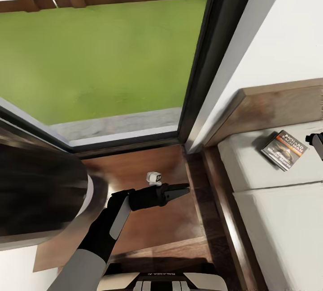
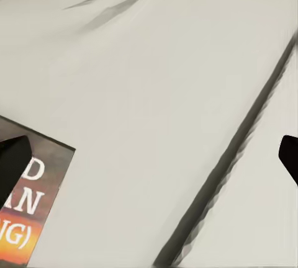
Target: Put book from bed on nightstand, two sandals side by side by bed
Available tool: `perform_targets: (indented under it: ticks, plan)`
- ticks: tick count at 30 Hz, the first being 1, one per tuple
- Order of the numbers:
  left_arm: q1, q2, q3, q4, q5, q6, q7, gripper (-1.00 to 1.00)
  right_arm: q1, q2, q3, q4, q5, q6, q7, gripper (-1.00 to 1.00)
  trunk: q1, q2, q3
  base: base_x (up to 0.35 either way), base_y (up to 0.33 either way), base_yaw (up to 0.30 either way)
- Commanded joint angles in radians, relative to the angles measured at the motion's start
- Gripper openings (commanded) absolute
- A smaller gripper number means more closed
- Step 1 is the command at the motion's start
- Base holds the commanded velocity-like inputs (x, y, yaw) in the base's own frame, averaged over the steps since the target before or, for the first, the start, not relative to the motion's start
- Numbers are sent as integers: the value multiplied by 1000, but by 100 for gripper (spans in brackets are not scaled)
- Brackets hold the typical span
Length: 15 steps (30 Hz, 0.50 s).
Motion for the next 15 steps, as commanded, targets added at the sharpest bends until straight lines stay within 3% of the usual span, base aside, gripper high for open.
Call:
perform_targets:
  ticks: [1,6,15]
  plan:
    - [0,0,-1,0,5,10,-1,100,-1,1,-6,-1,10,5,1,100,0,0,0,0,0,-165]
    - [0,0,-1,0,5,10,-1,100,-1,1,-6,-1,10,5,1,100,0,0,0,0,0,-118]
    - [0,0,-1,0,5,10,-1,100,-1,1,-4,-1,10,5,1,100,0,0,0,0,0,-11]
